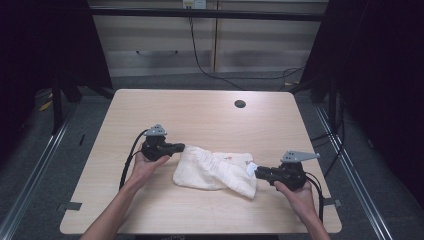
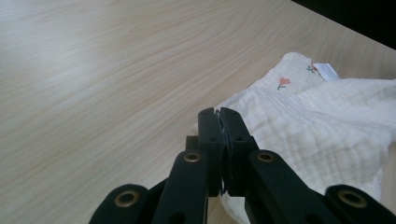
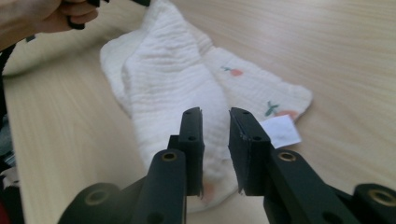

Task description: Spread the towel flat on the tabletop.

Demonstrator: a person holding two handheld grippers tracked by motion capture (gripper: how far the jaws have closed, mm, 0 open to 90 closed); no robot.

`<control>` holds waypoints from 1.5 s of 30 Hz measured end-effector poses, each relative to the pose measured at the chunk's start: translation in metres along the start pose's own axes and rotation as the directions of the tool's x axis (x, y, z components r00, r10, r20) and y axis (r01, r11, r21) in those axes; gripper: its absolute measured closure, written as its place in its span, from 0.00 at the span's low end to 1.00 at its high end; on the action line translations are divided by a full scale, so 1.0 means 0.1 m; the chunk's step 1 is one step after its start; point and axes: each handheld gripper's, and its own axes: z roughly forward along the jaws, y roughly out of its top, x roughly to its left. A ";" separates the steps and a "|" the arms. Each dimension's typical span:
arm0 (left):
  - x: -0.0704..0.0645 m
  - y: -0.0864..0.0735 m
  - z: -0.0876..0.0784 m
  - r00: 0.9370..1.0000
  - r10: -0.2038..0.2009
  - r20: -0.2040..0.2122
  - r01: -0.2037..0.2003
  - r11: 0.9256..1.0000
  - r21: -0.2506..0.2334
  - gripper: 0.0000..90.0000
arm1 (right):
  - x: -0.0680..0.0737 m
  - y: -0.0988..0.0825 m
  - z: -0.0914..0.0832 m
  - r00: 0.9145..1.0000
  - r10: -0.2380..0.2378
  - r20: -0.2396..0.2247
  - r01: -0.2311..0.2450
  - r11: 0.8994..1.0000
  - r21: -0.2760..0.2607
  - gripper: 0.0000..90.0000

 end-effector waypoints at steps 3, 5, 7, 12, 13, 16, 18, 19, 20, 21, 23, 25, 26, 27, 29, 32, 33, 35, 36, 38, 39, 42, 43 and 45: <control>0.00 -0.02 0.01 1.000 0.000 -0.003 0.000 1.000 0.004 0.98 | -0.08 0.04 0.18 1.000 0.011 -0.010 -0.010 0.999 0.037 0.89; 0.00 -0.02 0.01 1.000 0.005 -0.004 -0.005 1.000 0.007 0.98 | -0.10 0.04 0.24 1.000 0.013 -0.016 -0.012 0.999 0.051 0.87; -0.01 -0.03 0.01 1.000 0.007 -0.003 -0.007 1.000 0.007 0.98 | -0.06 0.01 0.38 1.000 -0.008 -0.027 0.011 0.994 0.112 0.76; -0.01 -0.05 -0.01 1.000 0.003 -0.005 -0.003 1.000 0.001 0.98 | -0.02 -0.07 0.47 0.999 -0.035 0.013 0.032 0.986 0.165 0.67; -0.01 -0.05 -0.02 1.000 0.003 -0.004 -0.003 1.000 0.003 0.98 | -0.02 -0.08 0.48 0.999 -0.039 0.013 0.037 0.984 0.173 0.66; -0.01 -0.06 -0.04 1.000 0.001 -0.006 -0.001 1.000 -0.004 0.98 | -0.02 -0.11 0.50 0.999 -0.049 0.019 0.045 0.982 0.181 0.67; -0.01 -0.06 -0.03 1.000 -0.002 -0.004 0.002 1.000 -0.006 0.98 | -0.01 -0.12 0.52 0.999 -0.053 0.002 0.052 0.982 0.182 0.76; -0.01 -0.06 -0.03 1.000 -0.002 -0.004 0.002 1.000 -0.006 0.98 | -0.01 -0.12 0.52 0.999 -0.053 0.002 0.052 0.982 0.182 0.76; -0.01 -0.07 -0.03 1.000 -0.001 -0.003 0.001 1.000 -0.001 0.98 | -0.01 -0.12 0.52 0.998 -0.059 0.000 0.058 0.982 0.181 0.85; -0.01 -0.08 -0.04 1.000 -0.001 -0.005 0.001 1.000 -0.001 0.98 | -0.01 -0.12 0.52 0.998 -0.060 -0.012 0.061 0.982 0.181 0.91; 0.00 -0.09 -0.05 1.000 -0.007 -0.005 0.007 1.000 -0.001 0.98 | 0.00 -0.11 0.52 0.998 -0.051 -0.024 0.054 0.983 0.173 0.95; 0.02 -0.09 -0.10 1.000 -0.014 -0.005 0.014 1.000 -0.019 0.98 | -0.03 -0.07 0.45 0.999 -0.028 -0.032 0.032 0.991 0.126 0.96; 0.02 -0.08 -0.12 1.000 -0.016 -0.006 0.016 1.000 -0.023 0.98 | -0.03 -0.05 0.41 0.999 -0.017 -0.032 0.020 0.994 0.105 0.96; 0.02 -0.08 -0.12 1.000 -0.016 -0.006 0.016 1.000 -0.023 0.98 | -0.03 -0.05 0.41 0.999 -0.017 -0.032 0.020 0.994 0.105 0.96; 0.02 -0.07 -0.17 1.000 -0.020 -0.002 0.020 0.999 -0.038 0.98 | -0.04 0.01 0.34 1.000 -0.018 -0.024 0.020 0.997 0.069 0.98; 0.02 -0.04 -0.25 1.000 -0.024 0.002 0.024 0.998 -0.059 0.98 | -0.02 0.10 0.26 0.999 -0.039 -0.020 0.040 0.999 0.035 0.98; 0.01 -0.02 -0.28 1.000 -0.017 0.002 0.017 0.998 -0.063 0.98 | -0.01 0.14 0.24 0.999 -0.044 -0.020 0.045 0.999 0.027 0.98; 0.00 0.02 -0.35 1.000 -0.009 -0.001 0.009 0.997 -0.078 0.98 | 0.00 0.23 0.18 0.998 -0.054 -0.024 0.054 0.999 0.004 0.98; -0.01 0.04 -0.39 1.000 -0.001 0.001 0.001 0.996 -0.086 0.98 | 0.01 0.29 0.15 0.998 -0.059 -0.018 0.059 0.998 -0.004 0.98; -0.04 0.12 -0.50 1.000 0.006 0.001 -0.006 0.992 -0.124 0.98 | 0.02 0.46 0.06 0.997 -0.075 -0.017 0.074 0.997 -0.038 0.98; -0.05 0.15 -0.53 1.000 0.012 0.000 -0.012 0.991 -0.132 0.98 | 0.03 0.52 0.02 0.997 -0.080 -0.014 0.079 0.996 -0.051 0.98; -0.08 0.22 -0.59 1.000 0.018 -0.003 -0.018 0.988 -0.153 0.98 | 0.04 0.63 -0.03 0.996 -0.089 -0.015 0.087 0.994 -0.073 0.98; -0.08 0.25 -0.62 1.000 0.023 0.002 -0.023 0.987 -0.161 0.98 | 0.06 0.73 -0.07 0.994 -0.105 -0.009 0.104 0.992 -0.077 0.98; -0.09 0.32 -0.69 1.000 0.028 0.000 -0.028 0.982 -0.189 0.98 | 0.07 0.78 -0.09 0.994 -0.111 -0.009 0.110 0.991 -0.079 0.98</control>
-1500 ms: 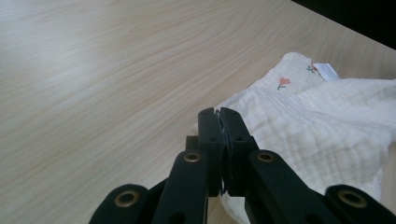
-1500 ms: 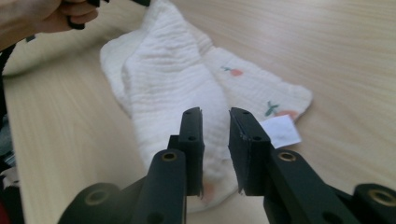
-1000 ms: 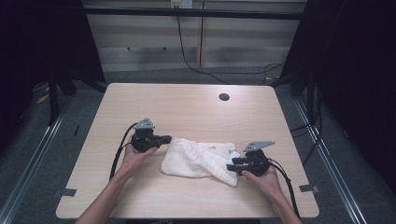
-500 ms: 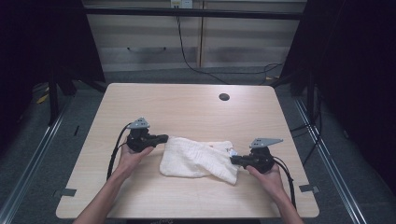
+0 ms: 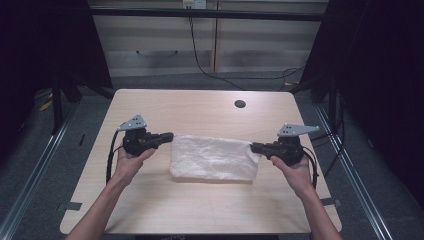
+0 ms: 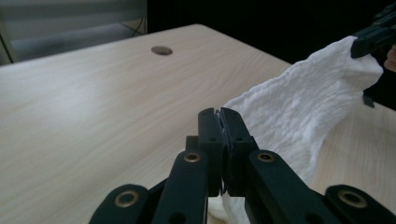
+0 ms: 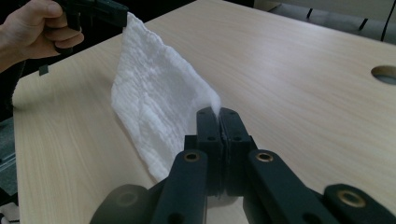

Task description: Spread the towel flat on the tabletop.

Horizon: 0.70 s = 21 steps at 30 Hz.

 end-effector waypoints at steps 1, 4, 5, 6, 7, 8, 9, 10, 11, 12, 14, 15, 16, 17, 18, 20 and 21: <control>0.00 0.05 -0.03 1.000 0.003 0.003 -0.003 1.000 -0.015 0.98 | 0.00 0.05 -0.01 1.000 -0.006 0.003 0.006 1.000 -0.006 0.99; 0.00 0.17 -0.10 1.000 0.015 -0.005 -0.015 0.999 -0.030 0.98 | 0.00 0.19 -0.06 1.000 -0.019 0.002 0.019 0.999 -0.037 0.99; -0.02 0.24 -0.15 1.000 0.024 -0.002 -0.024 0.999 -0.044 0.98 | 0.01 0.30 -0.10 0.999 -0.037 0.003 0.037 0.997 -0.062 0.99; -0.02 0.24 -0.15 1.000 0.024 -0.002 -0.024 0.999 -0.044 0.99 | 0.01 0.30 -0.10 0.999 -0.037 0.003 0.037 0.997 -0.062 0.99; -0.03 0.29 -0.18 0.999 0.033 -0.002 -0.033 0.998 -0.049 0.99 | 0.01 0.35 -0.12 0.999 -0.041 0.001 0.041 0.996 -0.081 0.99; -0.04 0.33 -0.20 0.999 0.043 -0.007 -0.043 0.998 -0.053 0.99 | 0.01 0.41 -0.14 0.999 -0.046 0.002 0.046 0.994 -0.096 0.99; -0.04 0.35 -0.22 0.999 0.042 -0.008 -0.043 0.997 -0.063 0.99 | 0.02 0.46 -0.15 0.999 -0.054 0.004 0.054 0.993 -0.102 0.99; -0.05 0.38 -0.23 0.999 0.044 -0.003 -0.044 0.996 -0.071 0.99 | 0.02 0.49 -0.16 0.998 -0.057 0.005 0.058 0.993 -0.104 0.99; -0.06 0.44 -0.26 0.998 0.055 -0.007 -0.056 0.996 -0.076 0.99 | 0.02 0.57 -0.17 0.998 -0.063 0.004 0.063 0.991 -0.116 0.99; -0.06 0.44 -0.26 0.998 0.055 -0.007 -0.056 0.996 -0.076 0.99 | 0.03 0.61 -0.17 0.998 -0.066 0.005 0.066 0.991 -0.120 0.99; -0.06 0.51 -0.30 0.999 0.052 -0.006 -0.052 0.993 -0.104 0.99 | 0.04 0.67 -0.17 0.997 -0.075 0.005 0.075 0.989 -0.127 0.99; -0.06 0.51 -0.30 0.999 0.052 -0.006 -0.052 0.993 -0.104 0.99 | 0.04 0.67 -0.17 0.997 -0.075 0.005 0.075 0.989 -0.127 0.99; -0.05 0.57 -0.33 0.998 0.059 -0.006 -0.059 0.992 -0.113 0.99 | 0.04 0.74 -0.17 0.997 -0.081 0.006 0.081 0.988 -0.132 0.99; -0.05 0.57 -0.33 0.998 0.059 -0.006 -0.059 0.992 -0.113 0.99 | 0.04 0.74 -0.17 0.997 -0.081 0.006 0.081 0.988 -0.132 0.99; -0.05 0.60 -0.35 0.998 0.058 -0.005 -0.058 0.991 -0.120 0.99 | 0.04 0.76 -0.17 0.997 -0.082 0.007 0.083 0.988 -0.133 0.99; -0.05 0.66 -0.38 0.998 0.068 -0.004 -0.068 0.990 -0.120 0.99 | 0.03 0.82 -0.17 0.996 -0.084 0.012 0.085 0.986 -0.140 0.99; -0.04 0.72 -0.41 0.998 0.069 -0.008 -0.069 0.990 -0.125 0.99 | 0.02 0.88 -0.19 0.996 -0.088 0.013 0.089 0.985 -0.148 0.99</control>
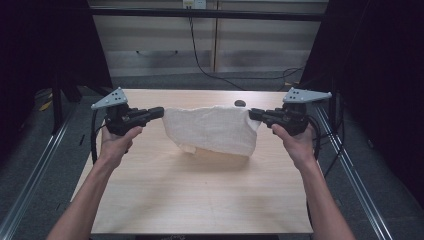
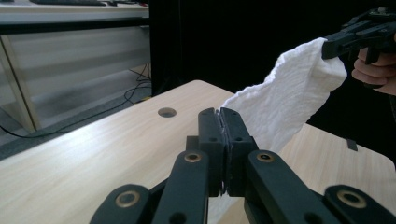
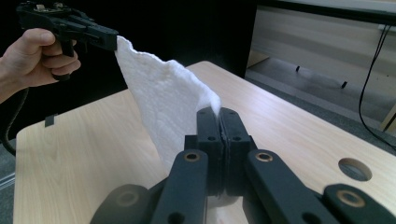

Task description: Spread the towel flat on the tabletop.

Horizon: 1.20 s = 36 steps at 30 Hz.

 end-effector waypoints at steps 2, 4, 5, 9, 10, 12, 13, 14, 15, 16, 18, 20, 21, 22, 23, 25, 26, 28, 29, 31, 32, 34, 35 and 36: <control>0.03 0.07 -0.02 1.000 0.002 -0.011 -0.002 1.000 -0.004 0.99 | -0.01 0.07 -0.01 1.000 -0.004 0.004 0.004 1.000 -0.009 0.99; 0.05 0.13 -0.03 1.000 0.001 -0.017 -0.001 1.000 -0.013 0.99 | -0.03 0.14 -0.02 1.000 -0.008 0.006 0.008 1.000 -0.016 0.99; 0.05 0.13 -0.03 1.000 0.001 -0.017 -0.001 1.000 -0.013 0.99 | -0.03 0.14 -0.02 1.000 -0.008 0.006 0.008 1.000 -0.016 0.99; 0.11 0.25 -0.03 0.999 -0.001 -0.037 0.000 1.000 -0.016 0.99 | -0.06 0.28 0.01 1.000 -0.015 0.007 0.015 1.000 -0.024 0.99; 0.12 0.28 -0.02 0.999 -0.002 -0.047 0.001 1.000 -0.015 0.99 | -0.07 0.30 0.01 1.000 -0.018 0.008 0.018 1.000 -0.025 0.99; 0.19 0.39 0.01 0.997 -0.009 -0.072 0.009 1.000 -0.007 0.99 | -0.10 0.43 0.07 1.000 -0.028 0.011 0.028 1.000 -0.013 0.99; 0.19 0.39 0.01 0.997 -0.009 -0.072 0.009 1.000 -0.007 0.99 | -0.10 0.43 0.07 1.000 -0.028 0.011 0.028 1.000 -0.013 0.99; 0.26 0.46 0.04 0.996 -0.023 -0.081 0.022 1.000 -0.010 0.99 | -0.15 0.54 0.12 0.999 -0.044 0.020 0.044 0.999 0.003 0.99; 0.26 0.46 0.04 0.996 -0.023 -0.081 0.022 1.000 -0.010 0.99 | -0.15 0.54 0.12 0.999 -0.044 0.020 0.044 0.999 0.003 0.99; 0.29 0.49 0.06 0.995 -0.025 -0.093 0.024 1.000 -0.009 0.99 | -0.17 0.58 0.14 0.999 -0.044 0.023 0.044 0.999 0.004 0.99; 0.36 0.56 0.09 0.994 -0.031 -0.104 0.031 0.999 -0.010 0.99 | -0.26 0.70 0.21 0.998 -0.042 0.038 0.042 0.999 0.014 0.99; 0.42 0.62 0.12 0.992 -0.038 -0.117 0.037 0.999 -0.013 0.99 | -0.33 0.77 0.25 0.998 -0.035 0.049 0.034 0.999 0.019 0.99; 0.45 0.66 0.14 0.991 -0.033 -0.126 0.032 0.999 -0.005 0.99 | -0.36 0.79 0.27 0.998 -0.028 0.052 0.027 0.999 0.020 0.99; 0.47 0.70 0.16 0.990 -0.037 -0.134 0.036 0.999 -0.007 0.99 | -0.36 0.79 0.27 0.998 -0.028 0.052 0.027 0.999 0.020 0.99; 0.50 0.74 0.18 0.990 -0.037 -0.138 0.037 0.999 -0.003 0.99 | -0.40 0.80 0.29 0.998 -0.023 0.060 0.022 0.999 0.024 0.99; 0.51 0.79 0.22 0.988 -0.033 -0.152 0.033 0.999 0.001 0.99 | -0.48 0.82 0.35 0.997 -0.005 0.082 0.003 1.000 0.028 0.99; 0.51 0.83 0.25 0.988 -0.028 -0.149 0.027 1.000 -0.005 0.99 | -0.50 0.81 0.36 0.996 0.001 0.086 -0.003 1.000 0.026 0.99; 0.49 0.83 0.28 0.990 -0.017 -0.142 0.017 1.000 -0.003 0.99 | -0.55 0.78 0.38 0.996 0.020 0.089 -0.022 1.000 0.021 0.99; 0.47 0.80 0.29 0.990 -0.003 -0.144 0.004 1.000 0.010 0.99 | -0.57 0.75 0.39 0.995 0.028 0.091 -0.030 0.999 0.021 0.99; 0.45 0.76 0.31 0.990 0.010 -0.142 -0.007 1.000 0.026 0.99 | -0.58 0.71 0.40 0.995 0.036 0.091 -0.039 0.999 0.024 0.99; 0.44 0.71 0.31 0.990 0.015 -0.139 -0.010 0.999 0.036 0.99 | -0.59 0.66 0.42 0.995 0.042 0.086 -0.044 0.999 0.031 0.99; 0.39 0.47 0.34 0.990 0.043 -0.138 -0.028 0.994 0.105 0.99 | -0.61 0.44 0.43 0.995 0.057 0.078 -0.060 0.997 0.046 0.99; 0.39 0.47 0.34 0.990 0.043 -0.138 -0.028 0.994 0.105 0.99 | -0.61 0.44 0.43 0.995 0.057 0.078 -0.060 0.997 0.046 0.99; 0.38 0.36 0.33 0.992 0.034 -0.124 -0.020 0.994 0.111 0.99 | -0.61 0.38 0.44 0.995 0.065 0.071 -0.068 0.997 0.047 0.99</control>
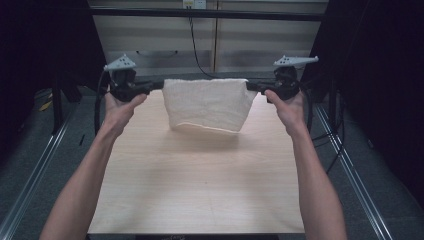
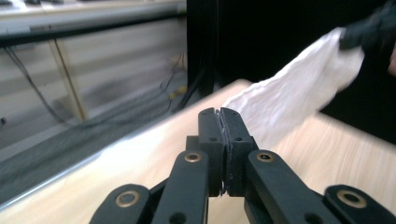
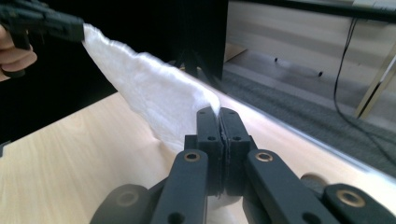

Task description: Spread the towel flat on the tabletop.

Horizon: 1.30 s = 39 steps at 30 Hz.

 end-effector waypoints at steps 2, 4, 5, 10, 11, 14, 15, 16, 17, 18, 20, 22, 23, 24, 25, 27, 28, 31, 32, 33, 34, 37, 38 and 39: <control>-0.01 -0.12 0.00 1.000 0.001 0.001 -0.001 1.000 0.016 0.99 | 0.00 -0.16 0.03 1.000 0.006 -0.010 -0.006 1.000 0.020 0.99; -0.02 -0.23 -0.02 1.000 -0.009 0.011 0.009 1.000 0.017 0.99 | 0.01 -0.29 0.06 1.000 0.014 -0.021 -0.014 0.999 0.035 0.99; -0.04 -0.28 -0.05 1.000 -0.012 0.017 0.011 1.000 0.008 0.99 | 0.04 -0.35 0.08 1.000 0.011 -0.027 -0.010 0.999 0.043 0.99; -0.14 -0.48 -0.17 0.999 -0.030 0.044 0.030 1.000 -0.004 0.99 | 0.17 -0.55 0.11 0.998 -0.021 -0.057 0.026 0.996 0.087 0.99; -0.16 -0.53 -0.19 0.998 -0.035 0.052 0.035 0.999 -0.006 0.99 | 0.19 -0.59 0.09 0.998 -0.020 -0.065 0.025 0.996 0.087 0.99; -0.19 -0.71 -0.24 0.995 -0.061 0.074 0.061 0.998 -0.008 0.99 | 0.24 -0.69 0.07 0.997 -0.020 -0.080 0.027 0.996 0.087 0.99; -0.20 -0.76 -0.25 0.995 -0.064 0.078 0.065 0.998 -0.005 0.99 | 0.27 -0.74 0.05 0.996 -0.022 -0.082 0.029 0.995 0.092 0.99; -0.22 -0.83 -0.25 0.995 -0.067 0.078 0.067 0.998 0.011 0.99 | 0.28 -0.78 0.05 0.996 -0.022 -0.085 0.030 0.995 0.096 0.99; -0.23 -0.90 -0.25 0.994 -0.073 0.087 0.072 0.997 0.013 0.99 | 0.29 -0.87 0.03 0.996 -0.017 -0.088 0.026 0.995 0.100 0.99; -0.25 -0.94 -0.25 0.993 -0.078 0.093 0.077 0.997 0.020 0.99 | 0.29 -0.87 0.03 0.996 -0.017 -0.088 0.026 0.995 0.100 0.99; -0.32 -1.07 -0.23 0.991 -0.083 0.105 0.079 0.996 0.040 0.99 | 0.30 -0.98 0.03 0.997 -0.015 -0.082 0.024 0.993 0.117 0.99; -0.34 -1.11 -0.21 0.991 -0.083 0.109 0.078 0.996 0.051 0.99 | 0.30 -1.00 0.03 0.997 -0.010 -0.081 0.019 0.993 0.115 0.99; -0.36 -1.15 -0.20 0.990 -0.087 0.111 0.082 0.995 0.055 0.99 | 0.31 -1.08 0.02 0.996 0.000 -0.087 0.011 0.993 0.117 0.99; -0.36 -1.17 -0.20 0.990 -0.087 0.113 0.081 0.995 0.060 0.99 | 0.32 -1.11 0.02 0.996 0.000 -0.090 0.011 0.993 0.121 0.99; -0.37 -1.21 -0.19 0.989 -0.088 0.117 0.081 0.995 0.065 0.99 | 0.32 -1.11 0.02 0.996 0.000 -0.090 0.011 0.993 0.121 0.99; -0.39 -1.28 -0.20 0.988 -0.091 0.123 0.082 0.994 0.077 0.99 | 0.36 -1.21 0.00 0.995 0.003 -0.098 0.010 0.991 0.132 0.99; -0.44 -1.34 -0.23 0.986 -0.089 0.139 0.078 0.994 0.082 0.99 | 0.42 -1.32 -0.03 0.994 -0.001 -0.106 0.016 0.989 0.145 0.98; -0.49 -1.41 -0.25 0.984 -0.096 0.153 0.084 0.993 0.086 0.99 | 0.49 -1.44 -0.08 0.993 0.007 -0.114 0.010 0.989 0.147 0.98; -0.52 -1.46 -0.25 0.983 -0.093 0.159 0.078 0.992 0.098 0.98 | 0.51 -1.50 -0.11 0.993 0.013 -0.120 0.005 0.989 0.146 0.98; -0.55 -1.50 -0.26 0.982 -0.091 0.164 0.074 0.992 0.106 0.98 | 0.55 -1.58 -0.14 0.992 0.018 -0.124 0.001 0.989 0.151 0.98; -0.60 -1.58 -0.26 0.981 -0.092 0.173 0.070 0.990 0.125 0.98 | 0.62 -1.70 -0.18 0.992 0.010 -0.130 0.013 0.985 0.173 0.97; -0.65 -1.66 -0.27 0.980 -0.093 0.175 0.069 0.988 0.136 0.98 | 0.67 -1.79 -0.21 0.990 0.018 -0.137 0.007 0.984 0.179 0.97; -0.66 -1.69 -0.27 0.980 -0.094 0.175 0.070 0.988 0.140 0.98 | 0.71 -1.85 -0.23 0.989 0.019 -0.145 0.008 0.983 0.185 0.97; -0.67 -1.72 -0.28 0.979 -0.097 0.181 0.070 0.986 0.149 0.98 | 0.73 -1.89 -0.24 0.988 0.020 -0.152 0.010 0.982 0.189 0.96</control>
